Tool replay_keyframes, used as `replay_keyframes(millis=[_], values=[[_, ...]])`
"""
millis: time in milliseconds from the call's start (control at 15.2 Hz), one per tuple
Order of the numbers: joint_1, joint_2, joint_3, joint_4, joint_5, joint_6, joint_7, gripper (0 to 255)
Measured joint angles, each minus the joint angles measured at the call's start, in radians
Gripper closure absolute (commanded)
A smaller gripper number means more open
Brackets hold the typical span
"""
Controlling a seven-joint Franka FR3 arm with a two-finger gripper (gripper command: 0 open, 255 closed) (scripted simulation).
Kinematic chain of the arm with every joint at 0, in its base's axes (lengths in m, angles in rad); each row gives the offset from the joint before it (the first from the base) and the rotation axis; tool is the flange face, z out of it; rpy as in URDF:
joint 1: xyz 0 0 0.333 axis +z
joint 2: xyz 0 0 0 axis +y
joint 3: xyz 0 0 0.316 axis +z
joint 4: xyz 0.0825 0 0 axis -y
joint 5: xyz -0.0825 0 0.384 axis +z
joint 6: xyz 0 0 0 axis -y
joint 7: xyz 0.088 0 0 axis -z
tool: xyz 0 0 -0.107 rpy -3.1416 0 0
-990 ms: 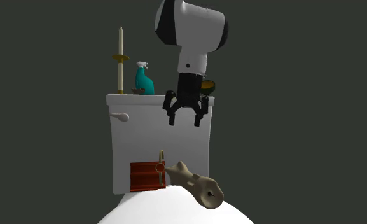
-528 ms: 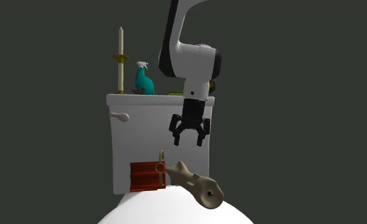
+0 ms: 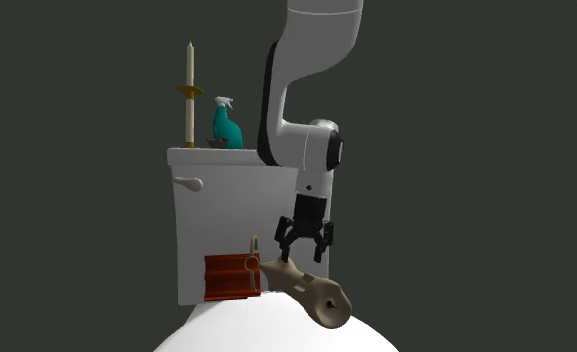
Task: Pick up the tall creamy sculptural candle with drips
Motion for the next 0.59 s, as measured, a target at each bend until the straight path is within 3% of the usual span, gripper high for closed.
replay_keyframes(millis=[594], values=[[-0.053, 0.133, 0.050, 0.057, 0.077, 0.050, -0.063, 0]])
